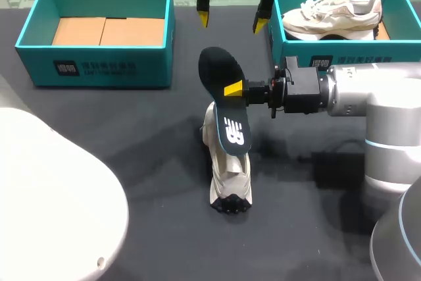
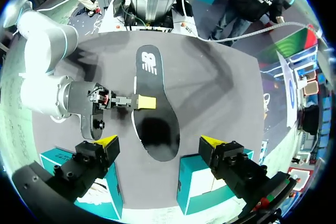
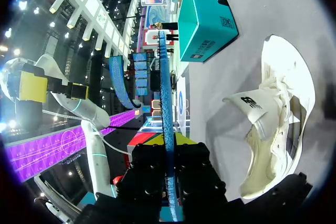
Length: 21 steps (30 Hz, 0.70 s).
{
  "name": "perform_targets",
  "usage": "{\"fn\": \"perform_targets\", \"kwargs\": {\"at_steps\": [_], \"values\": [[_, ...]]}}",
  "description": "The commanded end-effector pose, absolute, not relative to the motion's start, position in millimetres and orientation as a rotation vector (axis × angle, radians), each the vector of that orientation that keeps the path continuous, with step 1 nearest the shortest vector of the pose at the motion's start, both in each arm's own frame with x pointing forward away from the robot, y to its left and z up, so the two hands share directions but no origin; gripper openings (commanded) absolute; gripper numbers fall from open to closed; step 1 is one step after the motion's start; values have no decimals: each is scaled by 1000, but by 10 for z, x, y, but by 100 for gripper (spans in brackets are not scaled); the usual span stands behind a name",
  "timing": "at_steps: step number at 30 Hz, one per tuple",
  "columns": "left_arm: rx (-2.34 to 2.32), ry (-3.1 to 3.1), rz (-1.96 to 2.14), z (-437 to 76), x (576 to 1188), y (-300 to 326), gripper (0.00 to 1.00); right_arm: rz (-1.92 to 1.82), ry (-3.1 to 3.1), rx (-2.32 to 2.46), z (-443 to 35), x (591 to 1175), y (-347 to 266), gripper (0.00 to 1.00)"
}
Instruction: Take the shoe out of the shoebox, open the shoe tongue, remove and reinsert the insole, then place the shoe into the shoebox
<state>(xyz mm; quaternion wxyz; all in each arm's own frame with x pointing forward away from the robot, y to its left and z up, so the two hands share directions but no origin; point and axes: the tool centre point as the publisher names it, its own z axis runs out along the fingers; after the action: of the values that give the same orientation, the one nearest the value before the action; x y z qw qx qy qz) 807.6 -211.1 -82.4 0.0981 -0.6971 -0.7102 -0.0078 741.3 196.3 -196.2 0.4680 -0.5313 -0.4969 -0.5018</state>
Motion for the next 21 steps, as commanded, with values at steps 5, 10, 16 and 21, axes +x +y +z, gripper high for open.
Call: {"fn": "perform_targets", "kwargs": {"at_steps": [5,10,16,21], "values": [[-2220,-2311,337,-837,7903,-1782,100,-1229,-1220,-1306,-1963,7405,1973,0],[-2225,-2445,546,-797,7819,-1671,100,-1229,-1220,-1306,-1963,7405,1973,0],[-2216,-2575,768,-750,7738,-1585,100,-1229,-1220,-1306,-1963,7405,1973,0],[-2156,-2686,924,-736,7717,-1539,100,-1229,-1220,-1306,-1963,7405,1973,0]]}}
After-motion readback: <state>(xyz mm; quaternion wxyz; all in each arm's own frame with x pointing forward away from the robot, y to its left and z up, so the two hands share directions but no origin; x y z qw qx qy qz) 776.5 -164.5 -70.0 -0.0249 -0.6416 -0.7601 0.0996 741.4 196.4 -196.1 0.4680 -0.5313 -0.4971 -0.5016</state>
